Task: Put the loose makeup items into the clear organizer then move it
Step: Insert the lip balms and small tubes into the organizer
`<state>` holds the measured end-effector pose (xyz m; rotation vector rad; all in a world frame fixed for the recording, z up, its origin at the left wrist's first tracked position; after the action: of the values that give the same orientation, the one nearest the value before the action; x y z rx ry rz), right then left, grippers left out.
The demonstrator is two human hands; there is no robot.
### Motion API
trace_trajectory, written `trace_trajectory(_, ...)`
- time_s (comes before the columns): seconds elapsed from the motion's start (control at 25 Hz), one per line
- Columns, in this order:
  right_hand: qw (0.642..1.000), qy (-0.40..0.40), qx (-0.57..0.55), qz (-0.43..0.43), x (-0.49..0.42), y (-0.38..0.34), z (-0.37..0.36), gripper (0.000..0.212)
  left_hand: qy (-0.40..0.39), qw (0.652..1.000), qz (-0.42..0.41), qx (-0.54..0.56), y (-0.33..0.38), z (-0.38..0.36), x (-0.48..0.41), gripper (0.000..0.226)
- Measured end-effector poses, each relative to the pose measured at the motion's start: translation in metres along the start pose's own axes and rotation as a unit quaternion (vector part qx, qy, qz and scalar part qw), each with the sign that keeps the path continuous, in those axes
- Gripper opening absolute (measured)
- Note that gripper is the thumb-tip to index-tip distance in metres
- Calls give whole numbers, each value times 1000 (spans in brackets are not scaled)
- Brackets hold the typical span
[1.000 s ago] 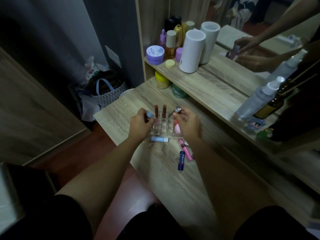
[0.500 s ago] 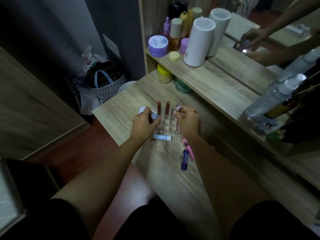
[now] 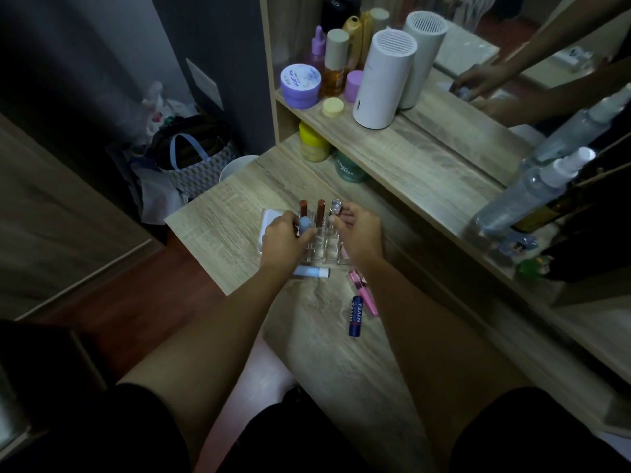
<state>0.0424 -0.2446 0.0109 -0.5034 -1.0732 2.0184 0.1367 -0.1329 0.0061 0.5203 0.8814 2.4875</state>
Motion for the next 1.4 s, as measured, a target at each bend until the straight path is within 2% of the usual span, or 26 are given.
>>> trace_trajectory(0.16,1000,-21,-17,5,6,0,8,40,17,996,36,74,-1,3,9,47)
trace_trajectory(0.24,999,-27,-30,13,13,5,21,37,54,986,42,150,-6,5,21,37)
trace_trajectory(0.32,999,-40,-15,27,21,16,39,29,68,983,-20,169,-13,3,36,23)
trace_trajectory(0.44,991,-91,81,49,33,44,66,21,-59,982,-166,73,-15,-9,53,5)
trace_trajectory(0.56,983,-123,132,39,43,71,81,17,-155,941,-289,-84,-2,-35,58,21)
trace_trajectory(0.68,967,-173,184,37,50,88,80,22,-184,903,-344,-182,11,-57,61,28)
trace_trajectory(0.92,926,-251,280,37,52,91,69,30,-204,877,-340,-273,17,-68,58,33)
trace_trajectory(1.2,928,-238,279,67,48,86,74,31,-231,854,-335,-324,23,-71,55,34)
trace_trajectory(1.4,966,-162,175,100,51,86,93,22,-186,839,-381,-340,24,-49,55,35)
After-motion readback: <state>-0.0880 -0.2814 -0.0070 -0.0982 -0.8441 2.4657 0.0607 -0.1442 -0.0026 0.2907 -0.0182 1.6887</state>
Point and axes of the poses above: each hand's wrist, its own x-axis away from the middle knuckle, its own z-axis out of the back of the hand, y = z × x, the point moved 2 cm from there along -x, towards the middle knuckle, and after that the axes turned 7 degrees about z, right-handed, at the moved point
